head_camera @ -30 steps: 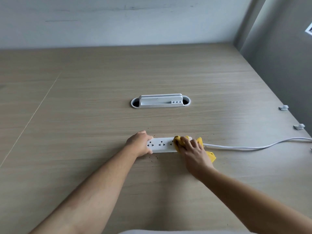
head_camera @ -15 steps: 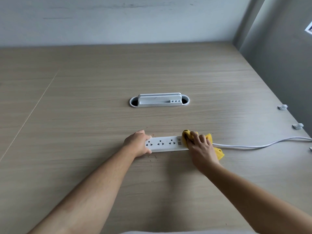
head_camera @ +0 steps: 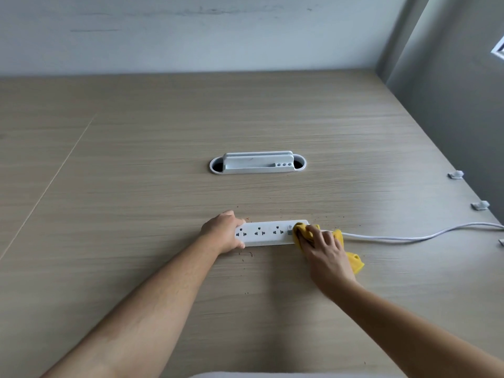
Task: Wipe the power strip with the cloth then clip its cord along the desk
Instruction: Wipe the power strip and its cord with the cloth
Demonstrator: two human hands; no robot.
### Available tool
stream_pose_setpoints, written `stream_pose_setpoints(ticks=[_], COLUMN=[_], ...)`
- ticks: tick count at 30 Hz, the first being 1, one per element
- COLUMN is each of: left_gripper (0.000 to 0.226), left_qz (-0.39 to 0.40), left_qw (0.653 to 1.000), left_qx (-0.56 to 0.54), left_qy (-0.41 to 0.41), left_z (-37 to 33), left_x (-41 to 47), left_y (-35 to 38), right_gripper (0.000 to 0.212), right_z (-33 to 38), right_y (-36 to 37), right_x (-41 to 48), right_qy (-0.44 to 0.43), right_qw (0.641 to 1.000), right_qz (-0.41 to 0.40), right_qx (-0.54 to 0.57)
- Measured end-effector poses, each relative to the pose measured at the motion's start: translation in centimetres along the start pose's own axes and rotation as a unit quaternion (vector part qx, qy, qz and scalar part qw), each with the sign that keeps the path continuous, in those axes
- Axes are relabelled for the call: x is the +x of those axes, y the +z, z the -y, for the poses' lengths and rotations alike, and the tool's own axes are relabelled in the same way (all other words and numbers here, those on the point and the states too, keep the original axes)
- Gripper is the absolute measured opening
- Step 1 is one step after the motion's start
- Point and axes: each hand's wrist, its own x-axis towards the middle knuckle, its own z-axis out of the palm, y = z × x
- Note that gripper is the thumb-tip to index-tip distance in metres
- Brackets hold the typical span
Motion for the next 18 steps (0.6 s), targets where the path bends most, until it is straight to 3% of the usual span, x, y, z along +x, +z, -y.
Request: stream_pose_setpoints(ticks=[5,13,18], left_gripper=[0.049,0.049,0.053], left_qz=[-0.003,0.001,-0.005], left_qw=[1.000,1.000,1.000], left_qx=[-0.002,-0.005,-0.001], left_qy=[-0.001,0.003,-0.005], left_z=[-0.1,0.1,0.1], left_x=[0.0,0.2,0.0], left_y=[0.0,0.0,0.1], right_gripper=[0.061,0.068,0.057], right_z=[0.1,-0.3,-1.1], right_y=[-0.8,-0.3,-0.7], right_x=[2.9,0.7,2.1], right_qy=[-0.001,-0.040,0.016], right_qw=[1.000,0.999,1.000], right_qz=[0.002,-0.029,-0.017], right_qx=[-0.013,-0.017,-0.020])
